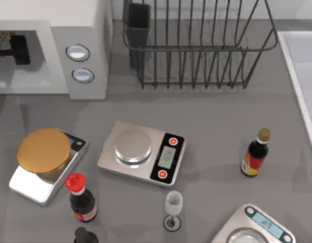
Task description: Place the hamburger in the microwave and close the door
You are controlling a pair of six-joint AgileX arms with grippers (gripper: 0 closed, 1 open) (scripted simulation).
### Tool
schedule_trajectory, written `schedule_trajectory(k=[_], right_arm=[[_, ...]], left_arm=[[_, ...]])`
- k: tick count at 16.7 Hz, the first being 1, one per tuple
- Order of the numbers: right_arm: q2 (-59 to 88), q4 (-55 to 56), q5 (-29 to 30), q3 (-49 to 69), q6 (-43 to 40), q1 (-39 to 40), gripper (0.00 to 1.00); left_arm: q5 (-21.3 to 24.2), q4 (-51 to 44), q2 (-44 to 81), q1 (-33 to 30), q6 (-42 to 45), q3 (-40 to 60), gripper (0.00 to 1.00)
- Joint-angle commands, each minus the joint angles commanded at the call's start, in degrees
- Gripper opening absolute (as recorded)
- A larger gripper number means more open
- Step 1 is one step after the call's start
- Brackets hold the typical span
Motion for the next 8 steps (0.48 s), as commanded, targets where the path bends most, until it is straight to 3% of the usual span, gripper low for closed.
schedule_trajectory(k=[8], right_arm=[[0.0,0.0,0.0,0.0,0.0,0.0,1.0]], left_arm=[[-0.1,-9.1,-6.2,0.0,0.1,3.1,1.0]])
